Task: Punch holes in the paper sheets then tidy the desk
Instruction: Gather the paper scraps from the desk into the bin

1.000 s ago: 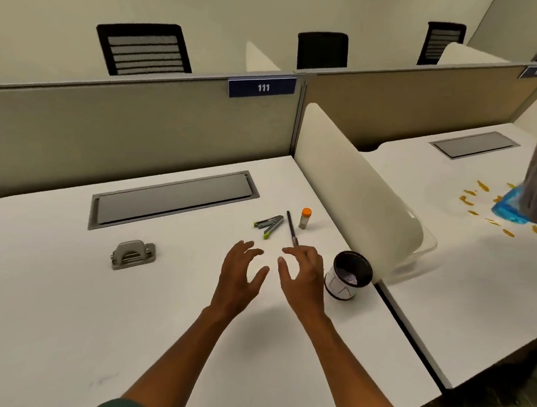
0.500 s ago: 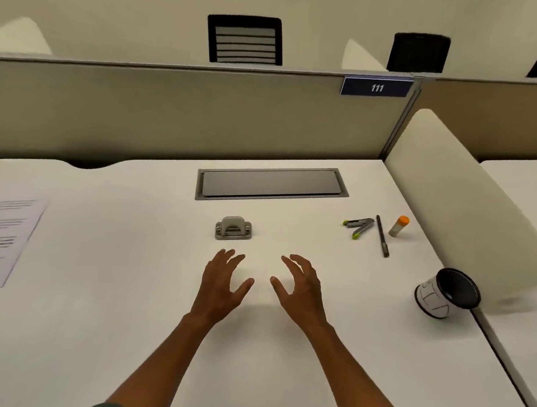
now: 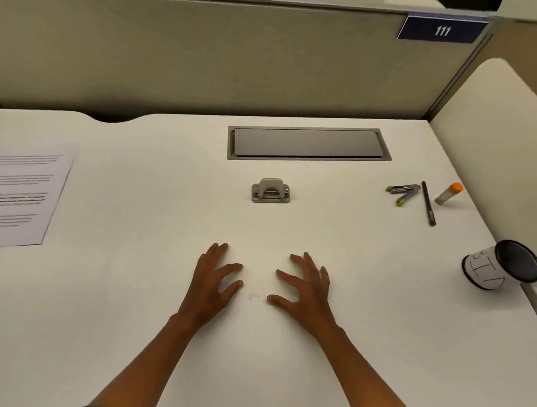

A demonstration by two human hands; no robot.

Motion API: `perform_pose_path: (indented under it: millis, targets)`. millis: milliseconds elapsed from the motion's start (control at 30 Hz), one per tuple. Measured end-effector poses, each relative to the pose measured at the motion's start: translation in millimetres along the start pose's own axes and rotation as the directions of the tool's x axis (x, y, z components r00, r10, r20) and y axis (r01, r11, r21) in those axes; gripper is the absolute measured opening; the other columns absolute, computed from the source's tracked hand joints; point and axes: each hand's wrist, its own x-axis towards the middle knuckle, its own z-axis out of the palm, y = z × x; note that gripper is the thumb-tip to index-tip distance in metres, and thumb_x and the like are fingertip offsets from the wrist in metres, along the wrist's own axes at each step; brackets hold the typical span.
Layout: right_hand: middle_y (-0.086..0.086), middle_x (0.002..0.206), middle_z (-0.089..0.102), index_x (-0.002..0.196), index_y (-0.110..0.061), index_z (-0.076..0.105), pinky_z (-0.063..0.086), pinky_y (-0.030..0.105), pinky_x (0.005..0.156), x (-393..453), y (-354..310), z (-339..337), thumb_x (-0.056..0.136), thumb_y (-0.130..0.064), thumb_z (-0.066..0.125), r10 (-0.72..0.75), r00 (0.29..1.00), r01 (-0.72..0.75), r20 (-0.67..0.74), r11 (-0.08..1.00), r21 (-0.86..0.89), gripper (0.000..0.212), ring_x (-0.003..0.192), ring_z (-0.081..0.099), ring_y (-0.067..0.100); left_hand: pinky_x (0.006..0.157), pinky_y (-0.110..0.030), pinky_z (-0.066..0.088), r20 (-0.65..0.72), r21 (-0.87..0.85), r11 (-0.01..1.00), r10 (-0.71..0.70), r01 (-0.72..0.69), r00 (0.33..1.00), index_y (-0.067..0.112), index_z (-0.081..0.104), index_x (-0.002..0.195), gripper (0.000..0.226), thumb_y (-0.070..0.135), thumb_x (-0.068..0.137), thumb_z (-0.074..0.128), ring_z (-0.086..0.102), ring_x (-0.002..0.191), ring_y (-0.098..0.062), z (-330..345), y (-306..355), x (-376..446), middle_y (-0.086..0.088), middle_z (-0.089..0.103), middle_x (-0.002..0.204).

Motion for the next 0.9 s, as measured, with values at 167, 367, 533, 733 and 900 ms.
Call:
perform_pose_path:
  millis: [167,367,533,733,900]
  targets:
    - [-0.013,0.15,0.035,0.11,-0.038,0.07,-0.003,0.05,0.119,-16,-12,15,0.075,-0.057,0.07,-0.056,0.998,0.059,-0.028,0.995,0.081,0.039,0.147,0.007,0.005,0.121,-0.045,0.009,0.026,-0.044,0.999,0.033,-0.032,0.999,0.023,0.071,0.114,0.028,0.028,0.086,0.072,0.016,0.149,-0.023,-1,0,-12,-0.006,0.033,0.154]
    - [-0.019,0.144,0.041,0.094,-0.032,0.077,-0.001,0.049,0.119,-21,-28,28,0.081,-0.036,0.074,0.023,0.997,-0.011,-0.079,0.99,0.139,0.013,0.146,0.011,0.001,0.12,-0.051,0.009,0.016,-0.093,0.995,0.038,-0.036,0.999,0.02,0.077,0.096,0.015,0.025,0.081,0.077,0.018,0.148,-0.024,0,6,-16,-0.007,0.037,0.152]
    - [-0.012,0.15,0.038,0.103,-0.033,0.074,-0.001,0.044,0.12,-27,-43,37,0.092,-0.029,0.063,-0.059,0.994,0.062,-0.089,0.997,0.04,0.017,0.148,0.012,0.009,0.121,-0.049,0.009,-0.008,-0.132,0.991,0.029,-0.03,1.0,0.016,0.076,0.083,0.008,0.024,0.082,0.076,0.019,0.148,-0.023,11,18,-15,-0.008,0.039,0.151]
    - [-0.005,0.15,0.04,0.12,-0.025,0.067,0.01,0.044,0.121,-33,-40,30,0.092,-0.025,0.062,0.032,0.99,-0.015,-0.138,0.993,0.119,0.028,0.146,0.014,0.009,0.121,-0.047,0.011,-0.084,-0.223,0.975,-0.04,0.02,0.996,0.018,0.077,0.084,0.005,0.017,0.086,0.072,0.022,0.146,-0.018,8,12,-16,-0.003,0.044,0.148]
    - [-0.007,0.152,0.036,0.122,-0.03,0.065,0.011,0.044,0.119,-32,-31,24,0.085,-0.04,0.069,0.004,0.999,-0.002,-0.042,0.998,0.066,0.039,0.148,0.012,0.012,0.117,-0.056,0.017,-0.08,-0.134,0.991,0.006,-0.017,0.997,0.018,0.076,0.097,0.012,0.017,0.086,0.072,0.023,0.146,-0.023,2,-2,-27,-0.007,0.044,0.148]
